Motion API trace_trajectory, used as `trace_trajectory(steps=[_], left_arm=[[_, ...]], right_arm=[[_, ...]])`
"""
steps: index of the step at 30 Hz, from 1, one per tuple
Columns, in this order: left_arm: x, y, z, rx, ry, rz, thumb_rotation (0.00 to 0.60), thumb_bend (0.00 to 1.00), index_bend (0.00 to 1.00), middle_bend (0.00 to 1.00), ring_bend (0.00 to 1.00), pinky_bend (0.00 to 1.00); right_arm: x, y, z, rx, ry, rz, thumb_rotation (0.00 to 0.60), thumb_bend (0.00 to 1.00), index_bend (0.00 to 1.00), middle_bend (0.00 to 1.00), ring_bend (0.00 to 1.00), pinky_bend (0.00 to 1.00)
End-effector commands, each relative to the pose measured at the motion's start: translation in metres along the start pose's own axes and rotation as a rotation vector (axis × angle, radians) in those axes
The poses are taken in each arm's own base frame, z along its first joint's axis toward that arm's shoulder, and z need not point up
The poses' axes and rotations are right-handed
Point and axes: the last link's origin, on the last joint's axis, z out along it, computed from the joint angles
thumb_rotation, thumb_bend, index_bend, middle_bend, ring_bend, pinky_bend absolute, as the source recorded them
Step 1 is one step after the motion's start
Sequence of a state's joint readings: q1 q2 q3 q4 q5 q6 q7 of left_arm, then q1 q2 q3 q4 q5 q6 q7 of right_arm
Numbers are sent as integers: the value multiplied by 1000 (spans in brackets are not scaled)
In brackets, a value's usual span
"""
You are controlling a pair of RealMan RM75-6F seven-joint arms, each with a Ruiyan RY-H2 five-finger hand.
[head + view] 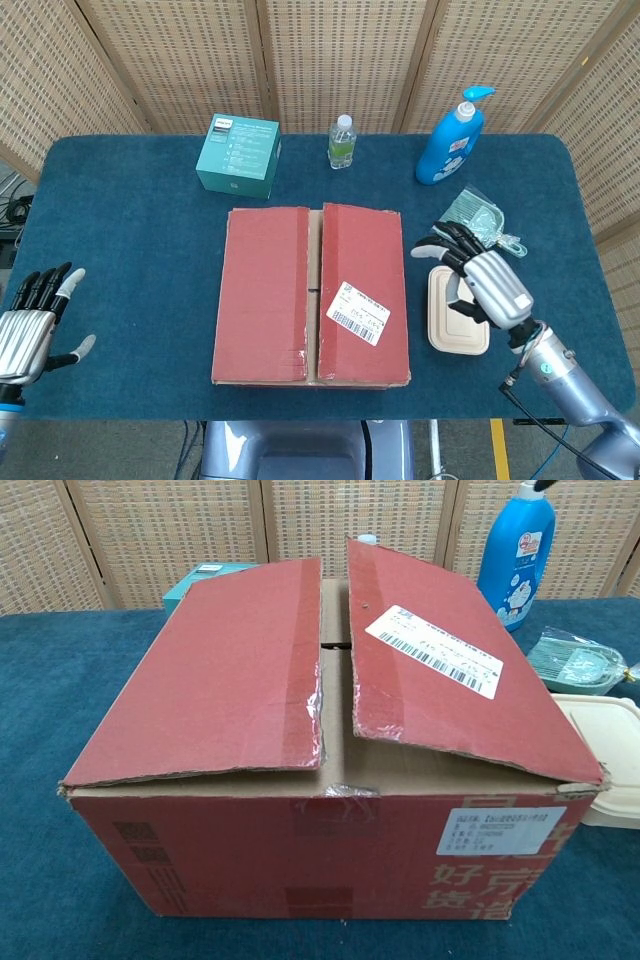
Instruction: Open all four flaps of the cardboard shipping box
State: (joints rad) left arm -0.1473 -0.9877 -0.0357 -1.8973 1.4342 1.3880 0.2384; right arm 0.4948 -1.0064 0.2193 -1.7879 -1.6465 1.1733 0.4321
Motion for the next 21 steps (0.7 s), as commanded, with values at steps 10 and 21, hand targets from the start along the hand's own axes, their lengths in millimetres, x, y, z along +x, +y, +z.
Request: trace_trajectory(steps=[10, 21], left_arm=[[-2, 1, -1, 8, -11, 3, 514, 299, 23, 0, 0, 0], [-7, -4, -1, 25, -26, 1, 515, 299, 23, 0, 0, 0]], right_arm=[[-24, -34, 47, 131, -118, 62, 600, 1000, 288, 263, 0, 16], [-45, -57, 72, 194, -160, 72, 600, 1000, 308, 271, 0, 15]])
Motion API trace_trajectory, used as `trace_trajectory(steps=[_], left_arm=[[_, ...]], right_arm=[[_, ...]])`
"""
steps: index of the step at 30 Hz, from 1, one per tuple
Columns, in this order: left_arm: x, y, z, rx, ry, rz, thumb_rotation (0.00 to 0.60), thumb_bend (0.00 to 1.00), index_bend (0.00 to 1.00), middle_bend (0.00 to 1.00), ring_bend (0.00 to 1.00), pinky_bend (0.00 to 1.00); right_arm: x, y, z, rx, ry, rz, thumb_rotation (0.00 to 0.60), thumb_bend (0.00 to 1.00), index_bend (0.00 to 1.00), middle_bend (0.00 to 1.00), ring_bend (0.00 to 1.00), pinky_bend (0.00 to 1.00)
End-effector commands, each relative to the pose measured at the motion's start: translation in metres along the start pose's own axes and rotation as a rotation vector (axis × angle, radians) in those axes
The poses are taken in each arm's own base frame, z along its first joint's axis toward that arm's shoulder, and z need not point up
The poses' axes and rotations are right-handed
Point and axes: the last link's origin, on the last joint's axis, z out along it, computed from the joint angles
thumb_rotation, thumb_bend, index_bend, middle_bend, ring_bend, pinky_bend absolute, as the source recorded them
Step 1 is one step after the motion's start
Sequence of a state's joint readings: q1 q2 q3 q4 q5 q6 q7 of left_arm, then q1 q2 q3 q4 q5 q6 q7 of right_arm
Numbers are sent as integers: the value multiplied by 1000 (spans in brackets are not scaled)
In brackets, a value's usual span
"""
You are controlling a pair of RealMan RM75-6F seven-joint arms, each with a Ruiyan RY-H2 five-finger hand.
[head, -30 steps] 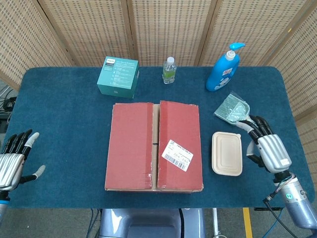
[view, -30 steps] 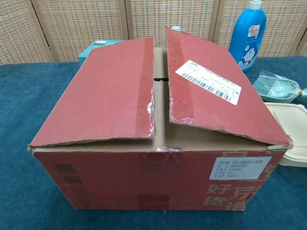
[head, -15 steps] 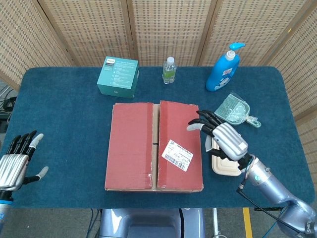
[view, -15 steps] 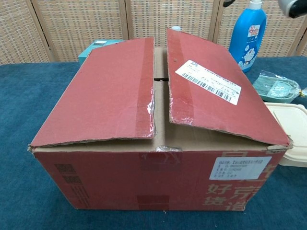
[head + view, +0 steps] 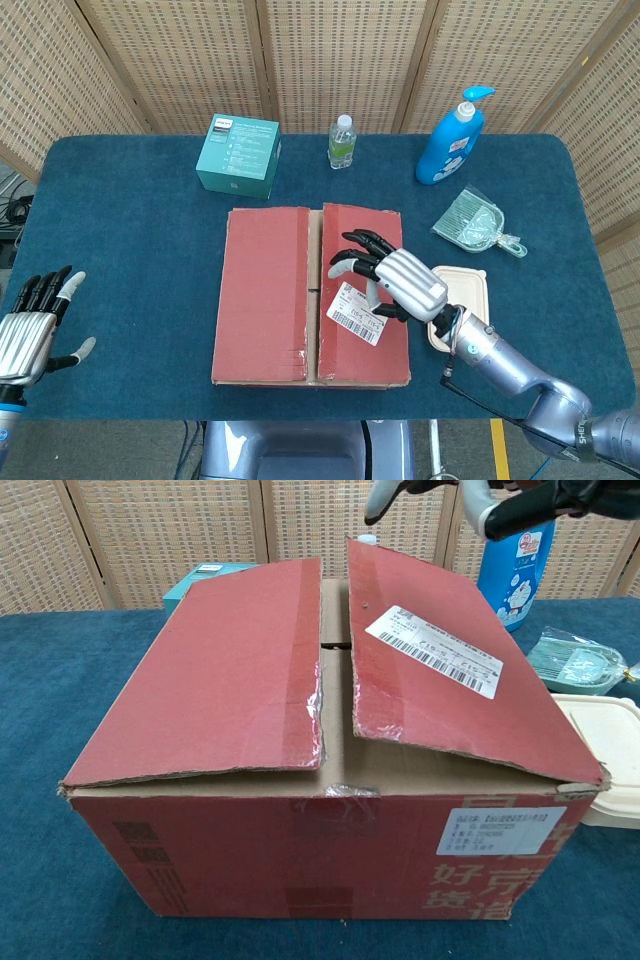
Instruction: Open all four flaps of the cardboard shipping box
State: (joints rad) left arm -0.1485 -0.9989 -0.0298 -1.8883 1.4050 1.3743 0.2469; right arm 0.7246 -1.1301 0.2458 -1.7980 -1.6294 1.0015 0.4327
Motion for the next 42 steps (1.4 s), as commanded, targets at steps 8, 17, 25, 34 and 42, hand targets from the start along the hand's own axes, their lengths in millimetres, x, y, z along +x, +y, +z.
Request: trace_trajectory(steps=[8, 17, 25, 34, 42], left_arm=[[-3, -4, -1, 12, -6, -7, 514, 298, 23, 0, 0, 0], [-5, -10, 0, 26, -12, -10, 515, 299, 23, 0, 0, 0], [-4, -13, 0, 30, -10, -10, 515, 299, 23, 0, 0, 0], [-4, -15, -1, 33, -10, -13, 514, 299, 23, 0, 0, 0], [-5, -12, 0, 25, -12, -16, 514, 299, 24, 0, 0, 0]], right_arm=[[-16, -11, 19, 36, -41, -46, 600, 1000, 324, 280, 0, 16], [-31, -10, 32, 33, -71, -117, 600, 1000, 336, 291, 0, 16], [-39, -7, 38, 25, -77, -159, 600, 1000, 348, 301, 0, 16], [-41, 0, 41, 9, -80, -196, 600, 1000, 395, 346, 2, 16], [-38, 5, 41, -1, -66, -219, 600, 1000, 453, 462, 55, 16]])
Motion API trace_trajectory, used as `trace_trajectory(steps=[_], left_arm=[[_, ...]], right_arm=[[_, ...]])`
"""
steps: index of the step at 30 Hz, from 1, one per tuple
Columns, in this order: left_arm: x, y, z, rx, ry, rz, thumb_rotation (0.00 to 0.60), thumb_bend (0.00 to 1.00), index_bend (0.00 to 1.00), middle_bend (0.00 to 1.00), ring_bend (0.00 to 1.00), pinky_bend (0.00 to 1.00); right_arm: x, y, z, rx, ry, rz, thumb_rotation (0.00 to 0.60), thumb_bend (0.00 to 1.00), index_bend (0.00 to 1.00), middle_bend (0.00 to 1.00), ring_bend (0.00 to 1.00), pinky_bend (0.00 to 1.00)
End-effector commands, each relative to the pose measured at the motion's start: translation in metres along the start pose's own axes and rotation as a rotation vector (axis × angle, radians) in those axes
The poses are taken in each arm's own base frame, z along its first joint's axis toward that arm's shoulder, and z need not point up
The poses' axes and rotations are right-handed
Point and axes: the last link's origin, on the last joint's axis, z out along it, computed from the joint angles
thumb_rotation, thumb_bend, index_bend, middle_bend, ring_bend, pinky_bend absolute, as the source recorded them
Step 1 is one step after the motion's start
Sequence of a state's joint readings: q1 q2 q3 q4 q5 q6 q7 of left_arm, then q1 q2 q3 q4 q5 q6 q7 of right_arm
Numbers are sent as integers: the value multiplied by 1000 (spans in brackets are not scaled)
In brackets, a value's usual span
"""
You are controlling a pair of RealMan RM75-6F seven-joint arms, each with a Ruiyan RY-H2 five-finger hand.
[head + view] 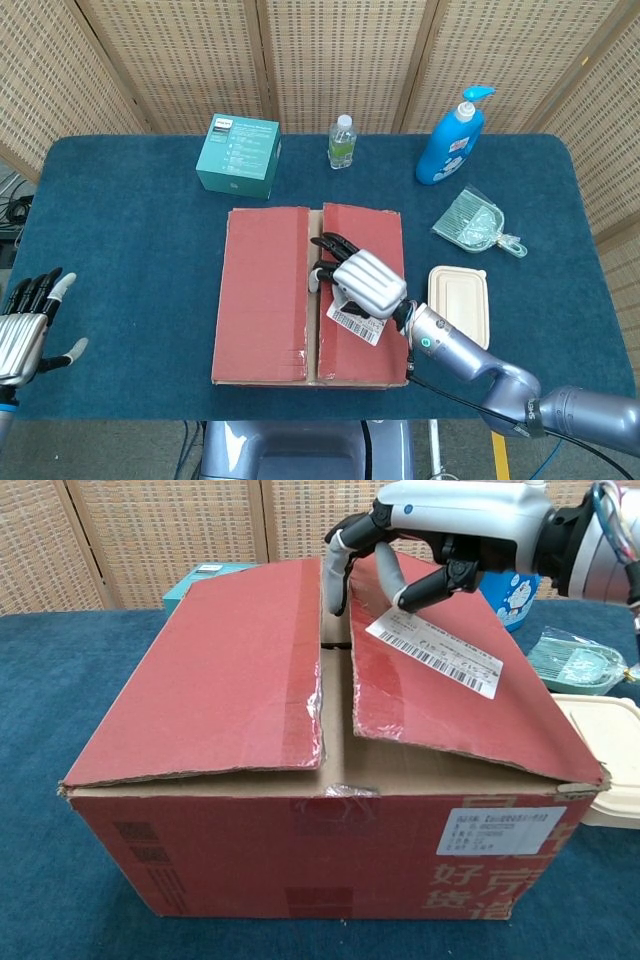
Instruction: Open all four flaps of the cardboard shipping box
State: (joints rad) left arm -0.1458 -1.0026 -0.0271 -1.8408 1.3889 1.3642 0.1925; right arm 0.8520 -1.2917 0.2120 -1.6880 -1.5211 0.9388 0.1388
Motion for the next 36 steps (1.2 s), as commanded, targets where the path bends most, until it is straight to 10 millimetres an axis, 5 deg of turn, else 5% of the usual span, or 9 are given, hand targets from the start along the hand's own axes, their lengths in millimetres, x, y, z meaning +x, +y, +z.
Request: trace_trajectory(steps=[1, 9, 36], left_arm=[[0, 1, 0, -2, 2, 0, 514, 299, 24, 0, 0, 0], [3, 2, 2, -8, 13, -4, 513, 299, 23, 0, 0, 0], [7, 7, 9, -26, 33, -2, 515, 299, 24, 0, 0, 0]], right_arm=[[1, 1, -1, -1, 4, -5, 600, 1000, 456, 473, 63, 16], [10, 1, -5, 5, 14, -32, 600, 1000, 483, 552, 121, 16], [70, 2, -29, -34, 41, -193, 600, 1000, 486, 578, 162, 24]])
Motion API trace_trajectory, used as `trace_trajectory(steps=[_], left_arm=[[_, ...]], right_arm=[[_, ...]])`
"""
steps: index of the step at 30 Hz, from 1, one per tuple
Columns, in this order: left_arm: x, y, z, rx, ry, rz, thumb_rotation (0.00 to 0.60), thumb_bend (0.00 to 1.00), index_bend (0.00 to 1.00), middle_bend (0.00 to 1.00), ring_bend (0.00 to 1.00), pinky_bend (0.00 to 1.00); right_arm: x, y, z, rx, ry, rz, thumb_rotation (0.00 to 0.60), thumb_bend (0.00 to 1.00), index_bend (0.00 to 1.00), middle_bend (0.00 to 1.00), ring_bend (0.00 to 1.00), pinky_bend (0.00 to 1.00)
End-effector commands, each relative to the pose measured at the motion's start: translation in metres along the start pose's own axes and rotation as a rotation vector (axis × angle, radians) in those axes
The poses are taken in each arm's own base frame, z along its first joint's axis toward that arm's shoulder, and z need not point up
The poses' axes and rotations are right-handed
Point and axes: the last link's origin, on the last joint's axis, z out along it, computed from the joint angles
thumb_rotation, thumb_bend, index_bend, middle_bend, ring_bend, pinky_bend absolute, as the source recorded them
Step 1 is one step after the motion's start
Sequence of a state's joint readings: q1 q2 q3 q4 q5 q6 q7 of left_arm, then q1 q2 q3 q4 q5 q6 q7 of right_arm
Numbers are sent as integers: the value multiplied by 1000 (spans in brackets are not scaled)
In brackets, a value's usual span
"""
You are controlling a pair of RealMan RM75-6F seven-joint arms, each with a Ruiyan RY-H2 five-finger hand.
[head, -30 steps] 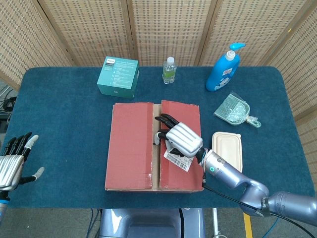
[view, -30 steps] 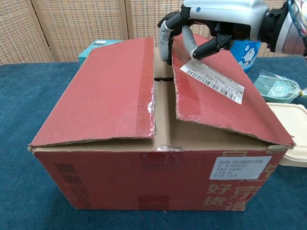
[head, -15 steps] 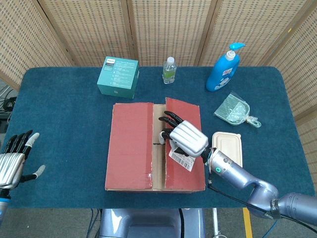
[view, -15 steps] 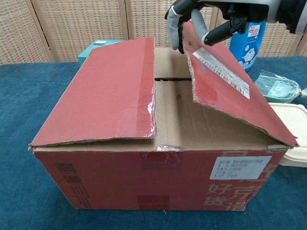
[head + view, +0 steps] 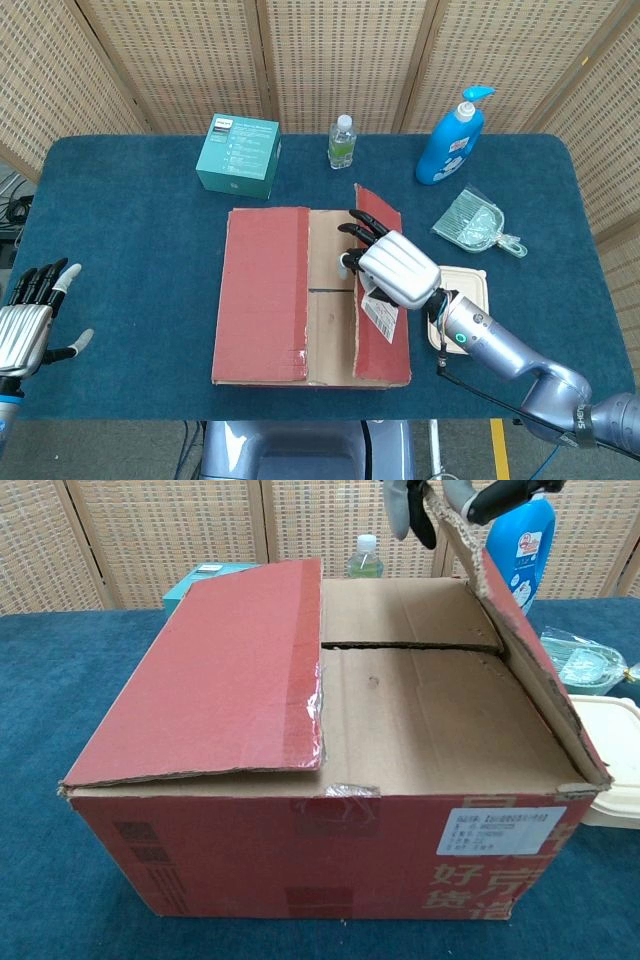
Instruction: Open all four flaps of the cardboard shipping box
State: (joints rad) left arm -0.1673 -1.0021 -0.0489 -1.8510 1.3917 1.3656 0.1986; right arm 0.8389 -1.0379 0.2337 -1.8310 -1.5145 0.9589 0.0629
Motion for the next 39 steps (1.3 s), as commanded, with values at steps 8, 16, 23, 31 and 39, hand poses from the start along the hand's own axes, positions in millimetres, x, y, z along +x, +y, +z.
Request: trace_trajectory(steps=[8, 16, 23, 31, 39], left_arm=[[0, 1, -3, -4, 4, 3, 514, 299, 24, 0, 0, 0], [1, 5, -3, -13, 9, 8, 515, 299, 24, 0, 0, 0], [2, 7, -3, -15, 12, 13, 515, 299, 24, 0, 0, 0], [4, 9, -2, -19, 15, 14, 515, 299, 25, 0, 0, 0], [7, 11, -1, -40, 26, 27, 515, 299, 29, 0, 0, 0]], right_arm=[[26, 14, -10, -43, 14, -51, 600, 1000, 486, 578, 165, 26], [47, 25, -21, -79, 22, -115, 600, 1000, 486, 578, 166, 30], [54, 33, -30, -110, 17, -154, 600, 1000, 486, 577, 166, 30], [63, 46, -44, -157, 19, -198, 600, 1000, 486, 574, 166, 30], [60, 63, -63, -214, 6, -210, 600, 1000, 486, 573, 166, 30]])
